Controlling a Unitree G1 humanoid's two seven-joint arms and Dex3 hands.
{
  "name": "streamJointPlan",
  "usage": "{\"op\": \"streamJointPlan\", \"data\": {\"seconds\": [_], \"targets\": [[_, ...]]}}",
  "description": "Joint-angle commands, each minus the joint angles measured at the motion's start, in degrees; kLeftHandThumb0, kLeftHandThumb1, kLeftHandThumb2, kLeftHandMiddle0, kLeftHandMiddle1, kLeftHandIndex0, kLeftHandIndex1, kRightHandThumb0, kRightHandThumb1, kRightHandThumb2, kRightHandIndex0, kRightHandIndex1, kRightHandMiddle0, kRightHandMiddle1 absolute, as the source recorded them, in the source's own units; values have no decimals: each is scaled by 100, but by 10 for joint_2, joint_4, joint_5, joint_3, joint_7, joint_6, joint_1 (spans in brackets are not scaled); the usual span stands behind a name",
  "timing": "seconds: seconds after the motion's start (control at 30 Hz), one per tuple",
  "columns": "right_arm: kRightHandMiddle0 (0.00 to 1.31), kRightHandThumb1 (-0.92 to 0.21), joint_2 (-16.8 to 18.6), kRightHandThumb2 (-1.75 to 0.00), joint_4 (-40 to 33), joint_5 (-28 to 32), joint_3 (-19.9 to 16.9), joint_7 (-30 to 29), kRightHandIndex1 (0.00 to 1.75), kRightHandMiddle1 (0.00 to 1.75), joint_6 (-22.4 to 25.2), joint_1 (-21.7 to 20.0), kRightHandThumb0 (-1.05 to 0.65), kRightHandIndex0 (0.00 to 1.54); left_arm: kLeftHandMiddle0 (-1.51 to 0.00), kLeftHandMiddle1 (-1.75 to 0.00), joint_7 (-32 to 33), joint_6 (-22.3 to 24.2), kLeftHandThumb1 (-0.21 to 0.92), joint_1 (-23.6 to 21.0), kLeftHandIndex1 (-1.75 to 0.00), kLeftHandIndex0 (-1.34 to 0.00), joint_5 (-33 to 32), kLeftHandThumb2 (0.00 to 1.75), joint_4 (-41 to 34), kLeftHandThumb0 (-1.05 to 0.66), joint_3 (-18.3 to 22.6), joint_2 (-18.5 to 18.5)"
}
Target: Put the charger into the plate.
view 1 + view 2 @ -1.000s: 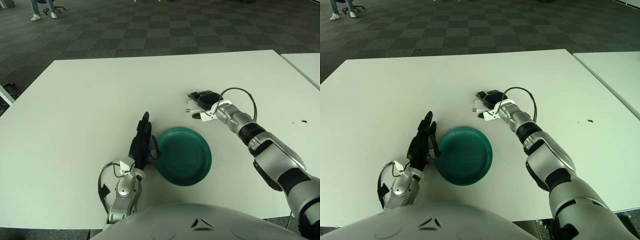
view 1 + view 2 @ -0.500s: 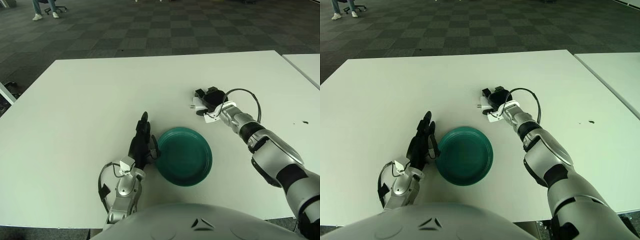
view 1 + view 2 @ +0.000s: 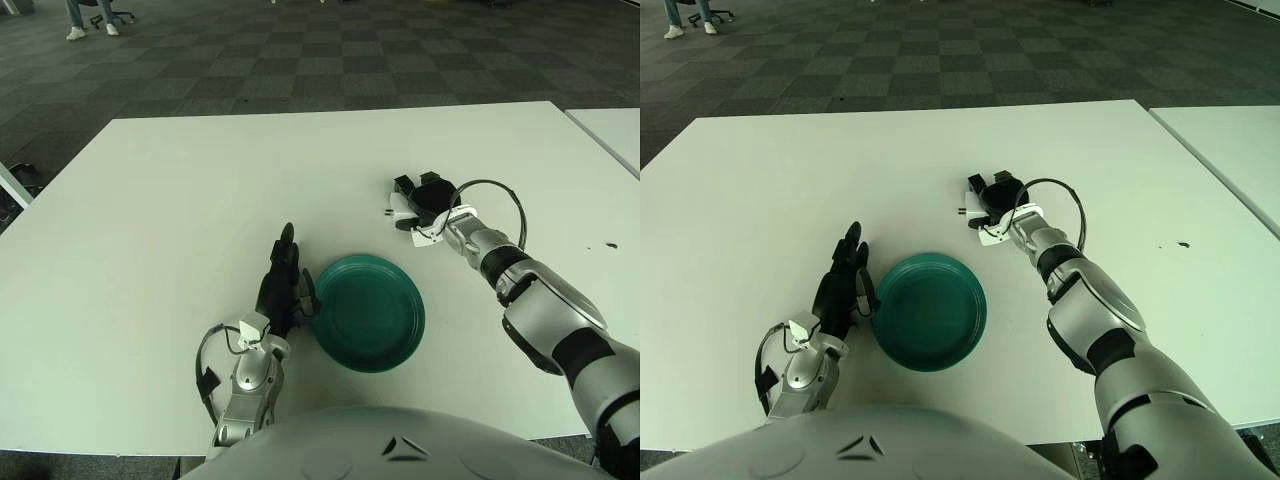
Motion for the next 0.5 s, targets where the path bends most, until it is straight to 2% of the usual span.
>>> {"op": "streamJointPlan", "data": {"seconds": [0.0,0.3,0.47], "targets": [[61,-92,-4,-80,27,-23,20,-3,175,175,15,30,-64,77,-4,0,6,0,92,-2,-9,0,8,106,15,-105,3,-3],[68,-92,-8,-80,32,-26,35,-38,175,175,31,38,-58,84,-4,0,5,-3,92,-3,-8,0,9,107,18,-105,6,-3],[66,-92,-13,-81,28,-14,27,-27,175,175,32,37,-55,85,-4,0,4,-4,92,-9,-8,0,7,106,25,-105,11,-2]]}}
